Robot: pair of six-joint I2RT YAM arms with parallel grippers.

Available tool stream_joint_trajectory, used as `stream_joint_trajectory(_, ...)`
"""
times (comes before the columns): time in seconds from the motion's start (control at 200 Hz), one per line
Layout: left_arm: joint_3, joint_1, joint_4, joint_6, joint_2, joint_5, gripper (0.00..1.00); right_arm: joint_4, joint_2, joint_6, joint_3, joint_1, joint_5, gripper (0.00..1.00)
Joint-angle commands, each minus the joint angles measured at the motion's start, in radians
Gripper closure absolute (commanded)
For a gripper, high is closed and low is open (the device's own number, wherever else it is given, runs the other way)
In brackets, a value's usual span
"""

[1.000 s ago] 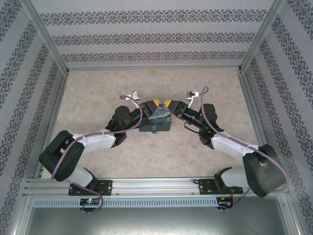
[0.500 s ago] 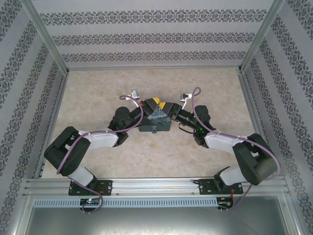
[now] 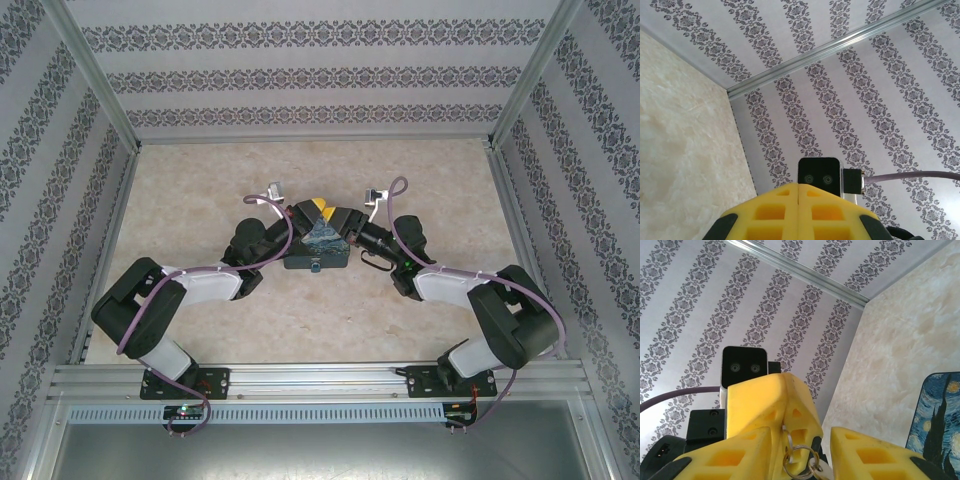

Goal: Unlock a padlock with a key

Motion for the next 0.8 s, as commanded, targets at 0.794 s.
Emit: stream_joint_trajectory(0.794,-0.006,-0.009,0.06,-0.006,0.01,-0.016,1.0,0.086,0.04,0.031,0.012,0.002,0.009,1.0)
